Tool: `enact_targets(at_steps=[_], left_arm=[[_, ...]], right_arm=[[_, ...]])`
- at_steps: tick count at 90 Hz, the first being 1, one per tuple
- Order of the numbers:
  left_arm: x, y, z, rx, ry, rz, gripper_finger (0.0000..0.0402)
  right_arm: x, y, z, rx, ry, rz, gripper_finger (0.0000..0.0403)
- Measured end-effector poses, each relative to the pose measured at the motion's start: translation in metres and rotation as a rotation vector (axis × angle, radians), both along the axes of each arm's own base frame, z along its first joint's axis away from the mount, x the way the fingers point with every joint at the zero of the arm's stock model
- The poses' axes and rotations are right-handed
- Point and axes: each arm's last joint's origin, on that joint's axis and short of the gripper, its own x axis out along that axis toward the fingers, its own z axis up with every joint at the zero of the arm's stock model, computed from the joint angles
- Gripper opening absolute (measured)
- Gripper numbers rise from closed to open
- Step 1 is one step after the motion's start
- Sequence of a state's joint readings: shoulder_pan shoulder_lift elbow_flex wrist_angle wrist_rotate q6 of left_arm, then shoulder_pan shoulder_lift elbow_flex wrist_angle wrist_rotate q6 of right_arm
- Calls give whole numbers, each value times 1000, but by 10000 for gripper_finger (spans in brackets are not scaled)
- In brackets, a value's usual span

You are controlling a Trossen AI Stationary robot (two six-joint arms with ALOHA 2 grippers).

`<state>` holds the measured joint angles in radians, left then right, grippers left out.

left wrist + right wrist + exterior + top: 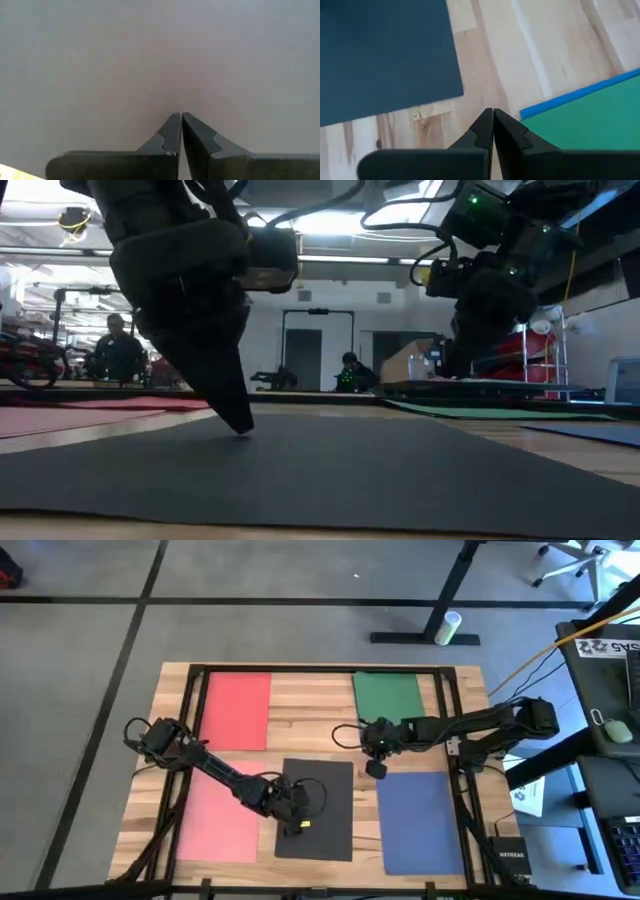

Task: Organize paper
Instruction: Put the black paper on the bottom center of the table

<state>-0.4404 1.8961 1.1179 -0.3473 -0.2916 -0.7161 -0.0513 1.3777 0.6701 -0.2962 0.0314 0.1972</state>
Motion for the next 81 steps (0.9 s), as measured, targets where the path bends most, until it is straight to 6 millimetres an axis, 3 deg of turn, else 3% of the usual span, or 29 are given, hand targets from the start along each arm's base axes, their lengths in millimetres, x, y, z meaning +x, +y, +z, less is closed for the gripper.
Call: enact_targets(at_steps=[21,60,81], left_arm=[[-1,3,5,61,-15,1,0],[-7,41,7,261,173,11,0],[-9,35,-5,210,191,4,0]], right_arm=[[0,0,0,5,0,4,0],[0,0,0,-2,2,16,0],[0,0,0,-4,3,20,0]])
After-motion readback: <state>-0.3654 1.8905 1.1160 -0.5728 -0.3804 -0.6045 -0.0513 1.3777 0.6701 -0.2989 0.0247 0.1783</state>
